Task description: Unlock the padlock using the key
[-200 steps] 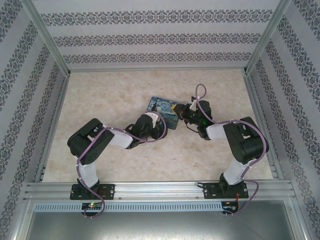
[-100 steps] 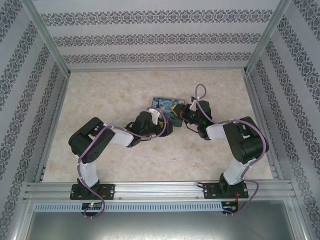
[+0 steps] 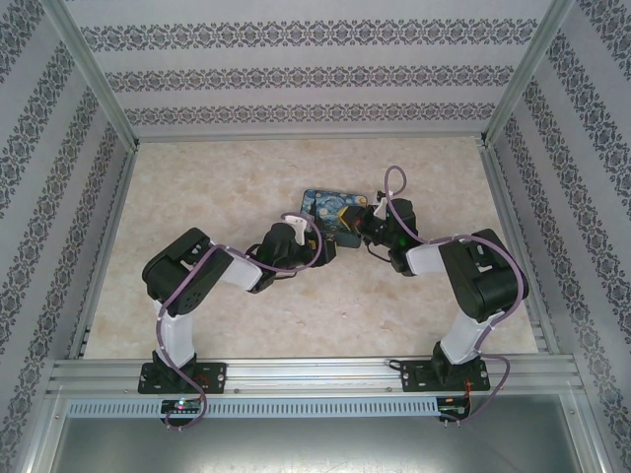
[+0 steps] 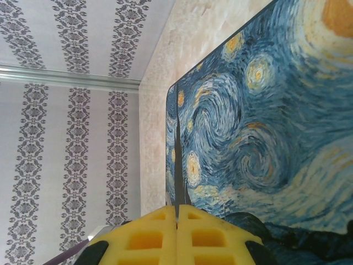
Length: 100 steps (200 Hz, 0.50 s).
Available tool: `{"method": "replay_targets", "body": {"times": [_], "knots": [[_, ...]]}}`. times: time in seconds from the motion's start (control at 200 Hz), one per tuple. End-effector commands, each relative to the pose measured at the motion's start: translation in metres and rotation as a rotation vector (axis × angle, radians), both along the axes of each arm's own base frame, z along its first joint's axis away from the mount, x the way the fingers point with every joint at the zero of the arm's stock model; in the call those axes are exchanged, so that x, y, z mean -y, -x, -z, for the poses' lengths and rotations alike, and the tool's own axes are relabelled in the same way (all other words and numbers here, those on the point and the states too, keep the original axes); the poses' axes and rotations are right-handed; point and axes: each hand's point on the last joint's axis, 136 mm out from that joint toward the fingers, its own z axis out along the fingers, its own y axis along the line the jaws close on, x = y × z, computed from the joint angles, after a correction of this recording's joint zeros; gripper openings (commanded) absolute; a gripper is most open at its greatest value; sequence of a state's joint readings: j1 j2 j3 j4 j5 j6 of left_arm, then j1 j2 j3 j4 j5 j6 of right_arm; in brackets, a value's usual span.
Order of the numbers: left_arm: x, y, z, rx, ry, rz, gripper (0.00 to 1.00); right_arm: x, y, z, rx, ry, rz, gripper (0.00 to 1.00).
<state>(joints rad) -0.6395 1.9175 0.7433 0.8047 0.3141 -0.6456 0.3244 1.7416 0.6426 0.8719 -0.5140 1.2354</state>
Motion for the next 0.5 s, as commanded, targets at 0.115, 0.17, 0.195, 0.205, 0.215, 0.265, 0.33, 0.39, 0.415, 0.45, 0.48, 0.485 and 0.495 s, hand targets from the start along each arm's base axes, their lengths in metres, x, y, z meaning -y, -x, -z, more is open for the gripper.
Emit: {"method": "replay_targets", "body": {"times": [0.115, 0.17, 0.195, 0.205, 0.215, 0.265, 0.33, 0.39, 0.415, 0.45, 0.48, 0.485, 0.495], "knots": [[-0.02, -0.006, 0.01, 0.058, -0.221, -0.005, 0.71, 0.002, -0.007, -0.005, 0.027, -0.008, 0.004, 0.0], [-0.018, -0.007, 0.01, 0.07, -0.241, 0.011, 0.71, 0.003, -0.007, -0.005, 0.026, -0.008, 0.005, 0.0], [-0.017, -0.008, 0.011, 0.072, -0.249, 0.016, 0.71, 0.003, -0.007, -0.005, 0.026, -0.009, 0.006, 0.0], [-0.016, -0.008, 0.011, 0.074, -0.251, 0.019, 0.71, 0.003, -0.007, -0.005, 0.027, -0.009, 0.006, 0.0], [-0.016, -0.008, 0.011, 0.075, -0.252, 0.022, 0.71, 0.003, -0.007, -0.005, 0.026, -0.009, 0.007, 0.0], [-0.012, -0.009, 0.013, 0.078, -0.257, 0.037, 0.71, 0.003, -0.008, -0.004, 0.026, -0.009, 0.007, 0.0], [-0.007, -0.01, 0.012, 0.084, -0.25, 0.056, 0.71, 0.003, -0.008, -0.003, 0.023, -0.011, 0.005, 0.0], [-0.001, -0.011, 0.012, 0.086, -0.241, 0.074, 0.71, 0.003, -0.009, -0.002, 0.021, -0.012, 0.007, 0.0], [0.001, -0.011, 0.012, 0.087, -0.234, 0.08, 0.71, 0.002, -0.009, -0.001, 0.019, -0.011, 0.006, 0.0], [0.005, -0.01, 0.013, 0.083, -0.227, 0.093, 0.71, 0.002, -0.009, -0.001, 0.019, -0.011, 0.006, 0.0], [0.008, -0.01, 0.013, 0.081, -0.219, 0.102, 0.71, 0.002, -0.009, 0.0, 0.016, -0.012, 0.006, 0.0], [0.009, -0.01, 0.013, 0.082, -0.217, 0.104, 0.71, 0.002, -0.009, 0.0, 0.016, -0.012, 0.005, 0.0], [0.01, -0.01, 0.013, 0.082, -0.215, 0.107, 0.71, 0.002, -0.009, 0.0, 0.015, -0.012, 0.006, 0.0]]}}
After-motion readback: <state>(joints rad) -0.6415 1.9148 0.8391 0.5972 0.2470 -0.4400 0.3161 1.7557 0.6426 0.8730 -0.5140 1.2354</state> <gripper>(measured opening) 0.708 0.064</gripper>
